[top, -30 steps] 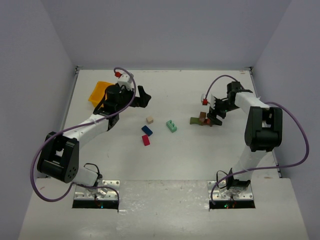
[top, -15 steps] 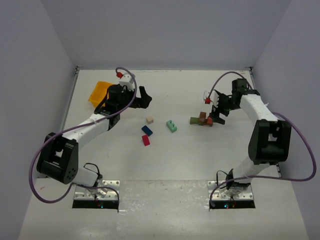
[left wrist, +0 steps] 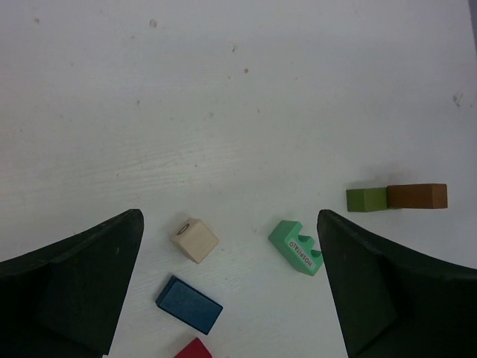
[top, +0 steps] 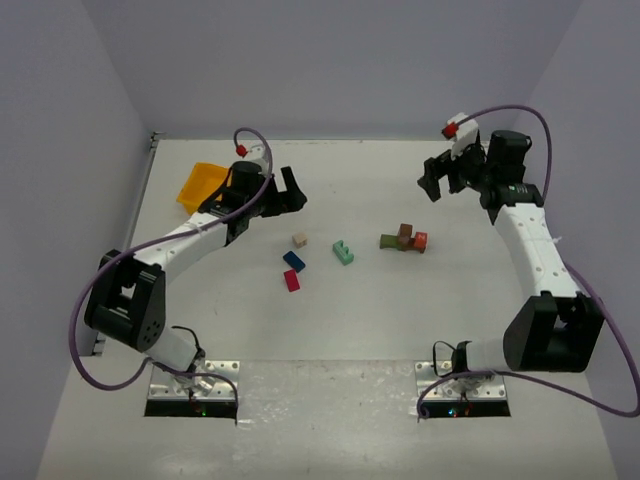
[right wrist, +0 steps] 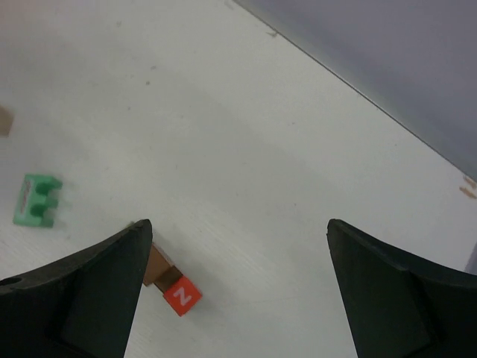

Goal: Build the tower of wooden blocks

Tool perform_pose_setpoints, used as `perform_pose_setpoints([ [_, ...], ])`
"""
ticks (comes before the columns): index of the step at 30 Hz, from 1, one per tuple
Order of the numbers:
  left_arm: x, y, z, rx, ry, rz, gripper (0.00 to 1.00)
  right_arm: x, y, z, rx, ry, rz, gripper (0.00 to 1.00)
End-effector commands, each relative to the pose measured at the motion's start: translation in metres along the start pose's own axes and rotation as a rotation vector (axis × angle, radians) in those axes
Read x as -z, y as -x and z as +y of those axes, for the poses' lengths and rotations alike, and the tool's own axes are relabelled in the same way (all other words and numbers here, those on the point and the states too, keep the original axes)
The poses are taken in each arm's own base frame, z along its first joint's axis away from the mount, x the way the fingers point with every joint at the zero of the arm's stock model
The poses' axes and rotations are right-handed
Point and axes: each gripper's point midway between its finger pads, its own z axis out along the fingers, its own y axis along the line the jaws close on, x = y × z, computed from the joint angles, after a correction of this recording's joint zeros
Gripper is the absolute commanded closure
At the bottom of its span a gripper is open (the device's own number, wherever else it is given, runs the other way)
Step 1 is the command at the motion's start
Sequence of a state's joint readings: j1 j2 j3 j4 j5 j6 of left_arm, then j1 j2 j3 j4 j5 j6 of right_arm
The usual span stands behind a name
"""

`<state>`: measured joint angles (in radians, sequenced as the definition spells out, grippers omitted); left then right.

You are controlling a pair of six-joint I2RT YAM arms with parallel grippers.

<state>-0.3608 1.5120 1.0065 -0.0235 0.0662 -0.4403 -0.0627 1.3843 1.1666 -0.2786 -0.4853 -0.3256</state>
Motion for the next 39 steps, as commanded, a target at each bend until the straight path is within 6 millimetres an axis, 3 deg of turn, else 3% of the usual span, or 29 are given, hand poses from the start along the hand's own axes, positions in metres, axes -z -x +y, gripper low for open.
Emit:
perform_pose_setpoints([
  [1,-0.011,-0.02,0.015,0.157,0.145,0.047,0.0,0.024,0.029,-0.007,-0.535,-0.344,-0.118,0.01],
  [6,-0.031,-0.047,0.02,0.159,0.237,0.119,0.0,0.048,-0.028,0.013,-0.612,-0.617,0.008,0.01],
  [8,-0.039,-0.06,0.023,0.154,0.276,0.145,0.0,0.056,-0.064,0.023,-0.637,-0.676,0.086,0.01],
  [13,-0.054,-0.074,0.02,0.115,0.329,0.173,0.05,0.071,-0.122,0.038,-0.656,-0.772,0.209,0.01],
  [16,-0.059,-0.079,0.02,0.102,0.352,0.187,0.11,0.073,-0.138,0.042,-0.643,-0.784,0.254,0.01],
  [24,-0.064,-0.099,0.031,0.076,0.429,0.234,0.43,0.073,-0.146,0.045,-0.631,-0.799,0.288,0.01],
  [33,-0.061,-0.103,0.032,0.039,0.482,0.234,0.58,0.086,-0.147,0.045,-0.638,-0.844,0.255,0.01],
  [39,-0.063,-0.109,0.025,0.006,0.498,0.246,0.61,0.09,-0.152,0.044,-0.633,-0.875,0.278,0.01],
])
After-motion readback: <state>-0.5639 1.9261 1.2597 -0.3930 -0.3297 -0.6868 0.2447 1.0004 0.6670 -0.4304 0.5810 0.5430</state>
